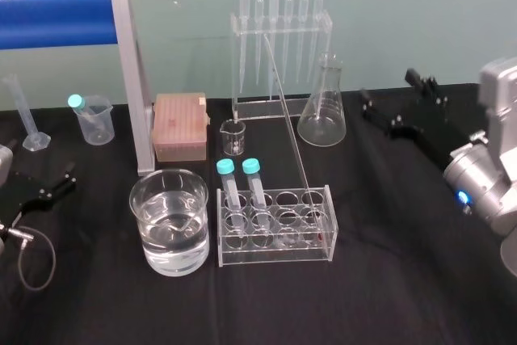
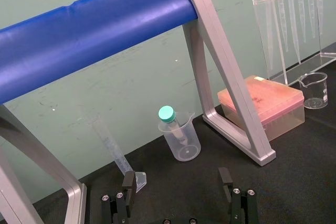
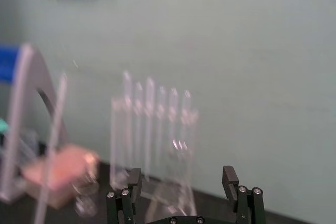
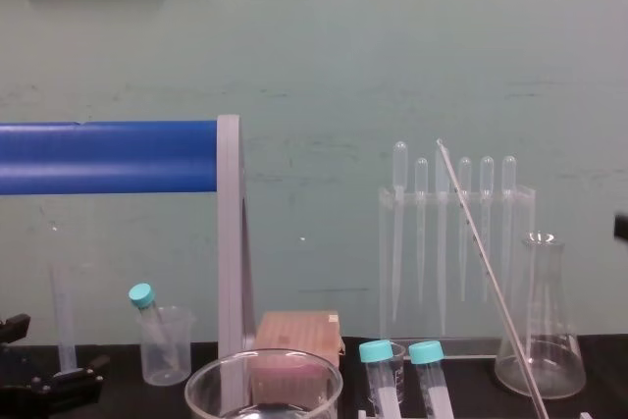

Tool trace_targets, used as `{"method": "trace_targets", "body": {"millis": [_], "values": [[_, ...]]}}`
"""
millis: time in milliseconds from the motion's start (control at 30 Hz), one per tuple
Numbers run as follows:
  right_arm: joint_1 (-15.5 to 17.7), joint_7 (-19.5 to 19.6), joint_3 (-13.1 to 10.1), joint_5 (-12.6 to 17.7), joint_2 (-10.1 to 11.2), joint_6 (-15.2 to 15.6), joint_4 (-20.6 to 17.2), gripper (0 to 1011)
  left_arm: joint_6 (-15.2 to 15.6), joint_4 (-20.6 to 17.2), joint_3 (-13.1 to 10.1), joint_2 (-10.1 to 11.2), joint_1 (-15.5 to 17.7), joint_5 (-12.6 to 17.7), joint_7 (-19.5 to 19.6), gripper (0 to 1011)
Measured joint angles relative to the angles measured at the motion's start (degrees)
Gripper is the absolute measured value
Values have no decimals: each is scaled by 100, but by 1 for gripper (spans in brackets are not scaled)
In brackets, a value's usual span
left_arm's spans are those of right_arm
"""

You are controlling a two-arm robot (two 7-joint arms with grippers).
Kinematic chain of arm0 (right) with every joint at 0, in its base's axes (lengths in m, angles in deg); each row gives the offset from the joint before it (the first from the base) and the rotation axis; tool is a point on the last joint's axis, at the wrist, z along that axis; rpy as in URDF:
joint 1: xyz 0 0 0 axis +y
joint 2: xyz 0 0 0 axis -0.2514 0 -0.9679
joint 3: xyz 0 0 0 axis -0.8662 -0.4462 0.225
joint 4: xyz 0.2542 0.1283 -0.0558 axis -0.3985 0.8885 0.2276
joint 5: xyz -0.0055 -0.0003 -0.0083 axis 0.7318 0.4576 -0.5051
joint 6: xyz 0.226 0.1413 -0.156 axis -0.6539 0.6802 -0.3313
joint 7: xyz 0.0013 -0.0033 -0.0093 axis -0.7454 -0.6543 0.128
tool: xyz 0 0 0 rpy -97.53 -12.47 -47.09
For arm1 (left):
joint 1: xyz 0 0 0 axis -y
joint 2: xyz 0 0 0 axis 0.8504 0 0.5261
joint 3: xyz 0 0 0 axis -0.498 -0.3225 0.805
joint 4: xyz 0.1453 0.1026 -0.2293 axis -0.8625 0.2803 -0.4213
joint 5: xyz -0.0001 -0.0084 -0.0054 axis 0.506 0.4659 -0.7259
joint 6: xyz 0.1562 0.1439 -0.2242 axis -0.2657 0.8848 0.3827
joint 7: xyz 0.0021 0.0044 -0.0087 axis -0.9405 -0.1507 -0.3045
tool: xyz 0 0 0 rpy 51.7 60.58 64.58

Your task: Hold the thermometer with one hand and immerse one end into the beaker, then reinsert it into the test tube rack.

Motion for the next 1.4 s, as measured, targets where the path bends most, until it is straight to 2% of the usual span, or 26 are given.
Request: {"method": "trace_targets", "body": {"millis": [167,267,300,367,600,900,1133,1400], "values": [[24,-492,-148,462,-10,-36,-281,1003,0,0,0,0,0,0,0,1008],[-34,-925,-157,740,-48,-7,-461,1003,0,0,0,0,0,0,0,1008],[-34,-925,-157,740,-48,-7,-461,1003,0,0,0,0,0,0,0,1008],[-160,-1212,-62,838,-119,97,-501,1003,0,0,0,0,0,0,0,1008],[-470,-1593,220,825,-352,357,-401,1002,0,0,0,0,0,0,0,1008],[-722,-1601,327,748,-672,681,-140,1003,0,0,0,0,0,0,0,1008],[-851,-1352,330,652,-970,972,50,1003,0,0,0,0,0,0,0,1008],[-930,-1156,345,506,-1220,1172,174,1003,0,0,0,0,0,0,0,1008]]}}
